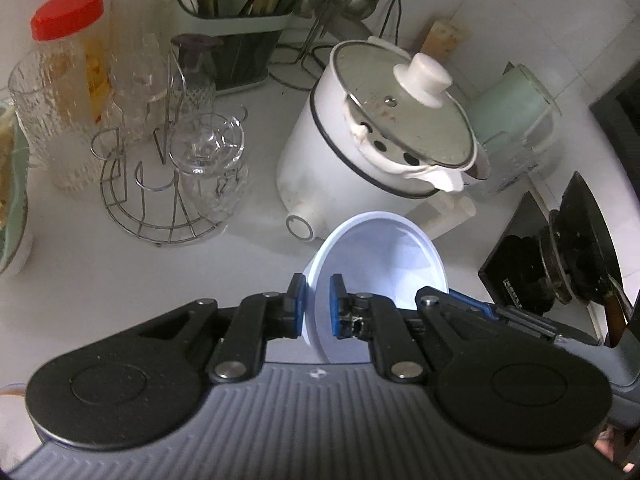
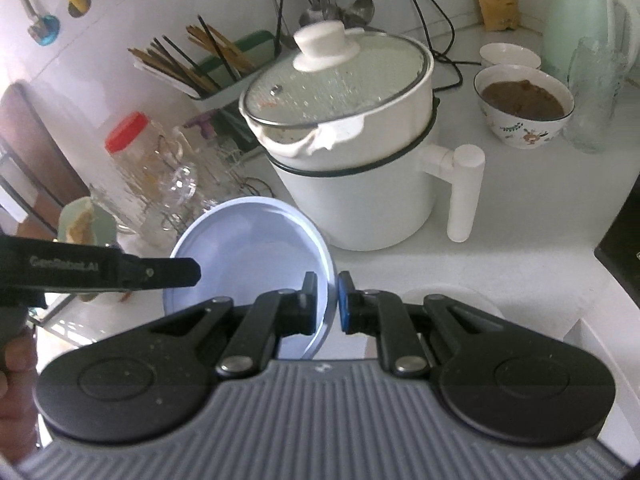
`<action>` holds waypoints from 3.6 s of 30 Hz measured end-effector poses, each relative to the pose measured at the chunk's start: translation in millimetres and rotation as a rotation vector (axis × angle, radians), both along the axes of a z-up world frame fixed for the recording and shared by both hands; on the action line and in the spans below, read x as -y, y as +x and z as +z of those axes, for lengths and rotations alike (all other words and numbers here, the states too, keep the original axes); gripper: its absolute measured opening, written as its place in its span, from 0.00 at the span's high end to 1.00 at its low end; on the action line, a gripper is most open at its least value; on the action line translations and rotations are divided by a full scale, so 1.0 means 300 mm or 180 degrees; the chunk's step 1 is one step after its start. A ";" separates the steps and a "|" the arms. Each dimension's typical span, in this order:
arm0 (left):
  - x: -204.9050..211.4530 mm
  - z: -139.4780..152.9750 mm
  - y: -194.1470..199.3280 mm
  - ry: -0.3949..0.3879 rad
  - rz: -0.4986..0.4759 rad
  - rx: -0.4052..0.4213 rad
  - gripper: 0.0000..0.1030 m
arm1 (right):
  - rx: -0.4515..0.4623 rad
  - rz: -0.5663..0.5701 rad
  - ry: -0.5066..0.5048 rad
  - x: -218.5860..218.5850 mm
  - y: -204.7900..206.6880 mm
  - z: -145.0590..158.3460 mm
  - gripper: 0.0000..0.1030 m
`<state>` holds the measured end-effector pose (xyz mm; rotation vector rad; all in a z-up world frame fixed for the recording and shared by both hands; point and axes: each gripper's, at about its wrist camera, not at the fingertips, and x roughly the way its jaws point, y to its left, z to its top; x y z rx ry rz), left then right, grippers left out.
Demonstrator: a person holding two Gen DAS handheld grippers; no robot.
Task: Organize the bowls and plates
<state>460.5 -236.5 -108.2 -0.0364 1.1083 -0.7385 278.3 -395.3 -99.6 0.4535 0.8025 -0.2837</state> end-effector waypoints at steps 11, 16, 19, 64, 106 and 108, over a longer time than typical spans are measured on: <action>-0.114 0.071 -0.076 -0.0101 0.0034 0.0130 0.87 | 0.0149 0.0056 -0.0017 -0.077 -0.059 0.060 0.87; -0.184 0.093 -0.109 -0.0134 0.0144 0.0145 0.87 | 0.0231 0.0164 -0.0041 -0.121 -0.078 0.090 0.87; -0.223 0.081 -0.122 -0.0114 0.0207 0.0119 0.87 | 0.0234 0.0220 -0.0044 -0.146 -0.070 0.090 0.87; -0.399 -0.046 -0.135 0.0405 0.0603 0.0112 0.61 | 0.0003 0.0701 -0.0068 -0.298 0.005 -0.039 0.59; -0.707 0.251 -0.579 -0.0052 0.0888 0.0927 0.61 | 0.0713 0.0544 -0.0618 -0.501 -0.323 0.240 0.59; -0.691 0.251 -0.584 -0.0051 0.0908 0.0939 0.61 | 0.0722 0.0526 -0.0631 -0.482 -0.321 0.242 0.59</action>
